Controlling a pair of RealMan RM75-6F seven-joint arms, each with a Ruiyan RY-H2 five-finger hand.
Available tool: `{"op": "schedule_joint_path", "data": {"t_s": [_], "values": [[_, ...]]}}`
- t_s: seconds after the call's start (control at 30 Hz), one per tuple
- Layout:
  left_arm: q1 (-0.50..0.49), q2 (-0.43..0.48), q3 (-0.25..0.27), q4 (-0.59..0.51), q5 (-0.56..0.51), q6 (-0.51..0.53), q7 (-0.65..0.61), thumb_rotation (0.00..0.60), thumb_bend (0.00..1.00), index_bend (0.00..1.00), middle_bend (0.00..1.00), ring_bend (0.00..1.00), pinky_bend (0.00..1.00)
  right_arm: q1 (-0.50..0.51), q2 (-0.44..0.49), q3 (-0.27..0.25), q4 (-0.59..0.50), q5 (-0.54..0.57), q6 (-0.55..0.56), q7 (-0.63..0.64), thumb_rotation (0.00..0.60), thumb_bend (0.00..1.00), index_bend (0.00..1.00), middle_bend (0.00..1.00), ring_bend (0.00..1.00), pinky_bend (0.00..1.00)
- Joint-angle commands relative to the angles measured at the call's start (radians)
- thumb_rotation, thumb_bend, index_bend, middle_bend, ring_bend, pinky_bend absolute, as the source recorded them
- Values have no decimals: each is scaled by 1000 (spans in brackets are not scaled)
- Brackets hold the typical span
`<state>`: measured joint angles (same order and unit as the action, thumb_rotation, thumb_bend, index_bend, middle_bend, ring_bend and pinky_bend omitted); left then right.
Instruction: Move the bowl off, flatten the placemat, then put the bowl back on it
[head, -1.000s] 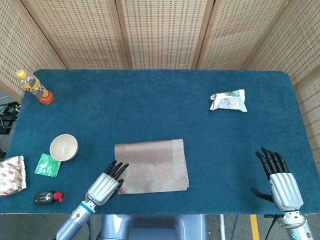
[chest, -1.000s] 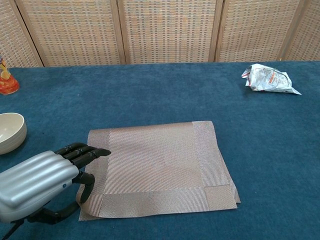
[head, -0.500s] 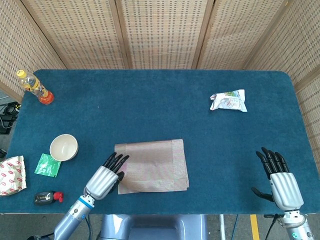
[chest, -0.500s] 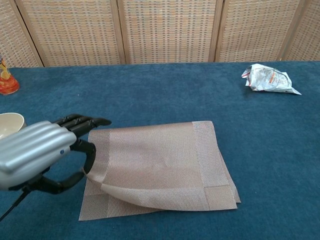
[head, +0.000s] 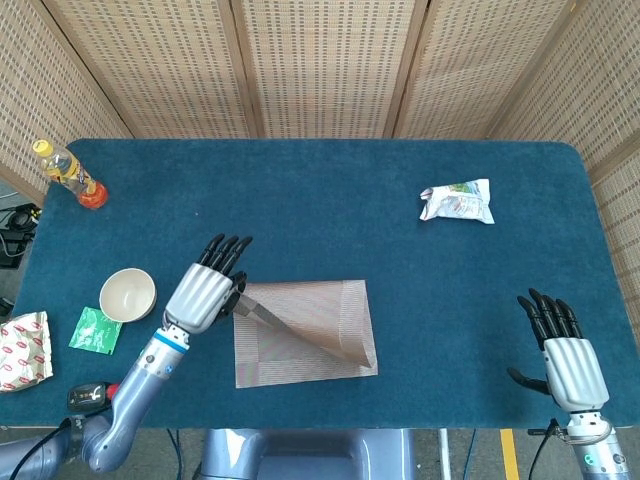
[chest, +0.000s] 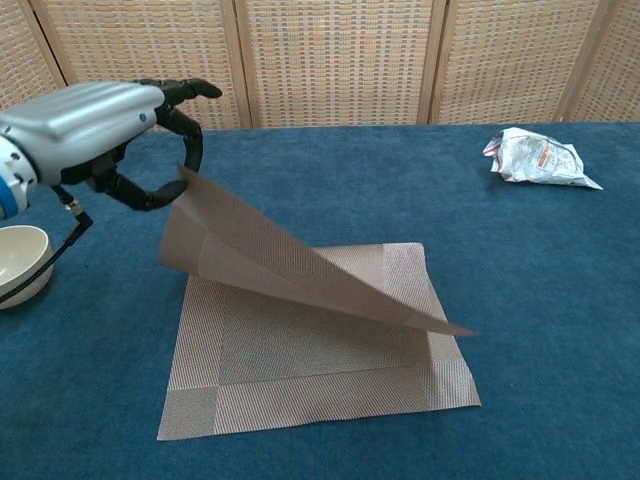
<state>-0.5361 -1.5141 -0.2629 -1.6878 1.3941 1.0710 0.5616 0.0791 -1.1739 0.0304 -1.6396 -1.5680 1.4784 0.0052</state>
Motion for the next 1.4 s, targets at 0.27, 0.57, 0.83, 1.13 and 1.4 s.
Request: {"op": "schedule_joint_path", "data": {"t_s": [0.27, 0.57, 0.83, 1.13, 1.4], "values": [[-177, -41, -127, 208, -213, -117, 55, 600, 487, 565, 0, 0, 0, 12, -18, 13, 15, 33, -24, -32, 600, 197, 0, 0, 0, 0], [-290, -116, -130, 437, -287, -181, 21, 600, 486, 559, 0, 0, 0, 18, -14, 38, 25, 79, -36, -15, 600, 197, 0, 0, 0, 0], [-347, -175, -119, 614, -307, -203, -31, 600, 472, 498, 0, 0, 0, 28, -25, 47, 38, 113, -61, -31, 600, 197, 0, 0, 0, 0], [-353, -187, -89, 716, -300, -198, -90, 600, 214, 70, 0, 0, 0, 33, -42, 41, 42, 114, -69, -60, 600, 197, 0, 0, 0, 0], [-334, -158, -66, 718, -284, -175, -150, 600, 211, 62, 0, 0, 0, 35, -50, 35, 42, 113, -73, -74, 600, 198, 0, 0, 0, 0]]}}
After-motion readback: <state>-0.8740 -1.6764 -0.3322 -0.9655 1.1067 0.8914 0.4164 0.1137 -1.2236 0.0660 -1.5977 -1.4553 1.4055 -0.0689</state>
